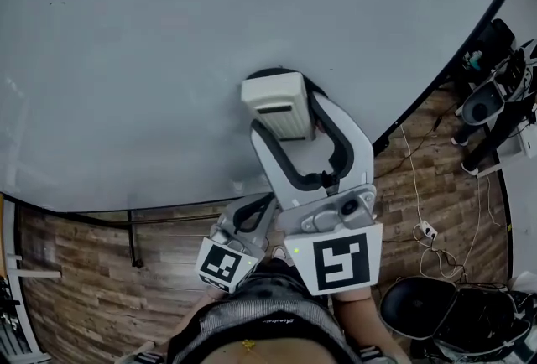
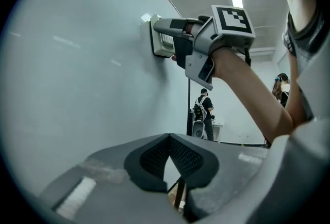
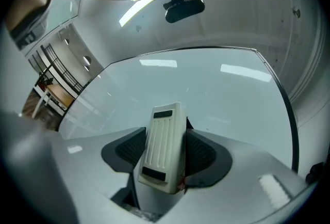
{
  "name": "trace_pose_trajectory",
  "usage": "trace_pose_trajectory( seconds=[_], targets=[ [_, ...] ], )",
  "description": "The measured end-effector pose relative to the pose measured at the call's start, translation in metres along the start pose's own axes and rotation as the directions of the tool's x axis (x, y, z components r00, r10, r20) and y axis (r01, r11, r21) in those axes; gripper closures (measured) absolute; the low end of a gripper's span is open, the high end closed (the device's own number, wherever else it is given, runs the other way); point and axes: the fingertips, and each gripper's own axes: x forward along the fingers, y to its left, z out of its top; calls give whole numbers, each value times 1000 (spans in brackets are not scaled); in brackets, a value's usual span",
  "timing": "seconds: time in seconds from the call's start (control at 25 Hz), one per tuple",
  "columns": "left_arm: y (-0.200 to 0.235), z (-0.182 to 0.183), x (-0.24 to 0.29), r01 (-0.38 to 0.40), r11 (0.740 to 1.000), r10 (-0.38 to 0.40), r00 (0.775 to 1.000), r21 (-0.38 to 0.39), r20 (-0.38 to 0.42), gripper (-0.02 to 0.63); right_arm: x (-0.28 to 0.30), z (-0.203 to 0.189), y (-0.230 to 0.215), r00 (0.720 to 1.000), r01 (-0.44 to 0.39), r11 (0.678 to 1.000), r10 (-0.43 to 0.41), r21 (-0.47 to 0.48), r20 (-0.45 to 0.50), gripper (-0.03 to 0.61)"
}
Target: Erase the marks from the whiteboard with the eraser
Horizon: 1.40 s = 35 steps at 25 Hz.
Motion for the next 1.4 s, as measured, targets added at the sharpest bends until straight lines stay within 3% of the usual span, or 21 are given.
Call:
trace_pose_trajectory(
  seconds=[0.24, 0.32, 0.48, 0.64, 0.8, 0.96, 1.08, 1.24, 1.4],
  targets=[
    [-9, 10, 14, 6, 1000, -6, 1000, -14, 1, 615, -2, 9, -32, 1000, -9, 1000, 9, 19, 12, 327],
    [-13, 9, 16, 20, 1000, -20, 1000, 3, 0, 615, -9, 10, -49, 999, 33, 998, -34, 47, 23, 327],
    [-17, 8, 18, 21, 999, -21, 1000, -34, -10, 615, -29, -2, -91, 988, 145, 984, -149, 99, 28, 327],
    [-17, 9, 19, 22, 1000, -22, 1000, -8, -19, 615, -44, -14, -112, 981, 190, 968, -195, 164, 17, 328],
    [-17, 2, 4, -5, 1000, 4, 1000, -11, -21, 615, -48, -10, -93, 972, 232, 970, -233, 80, 13, 331],
    [-5, -5, -6, -62, 997, 61, 998, -49, -35, 615, -45, -26, -72, 979, 197, 971, -202, 135, 25, 331],
    [10, -9, -21, -112, 991, 109, 993, -67, -44, 615, -41, -51, -32, 990, 136, 974, -142, 183, 18, 331],
    [22, -5, -25, -164, 986, 163, 985, -12, -50, 615, -48, -95, 8, 998, 58, 995, -56, 79, -29, 331],
    [26, -3, -26, -199, 980, 199, 980, 2, -28, 615, -46, -100, 11, 998, -30, 1000, 29, -9, -55, 328]
  ],
)
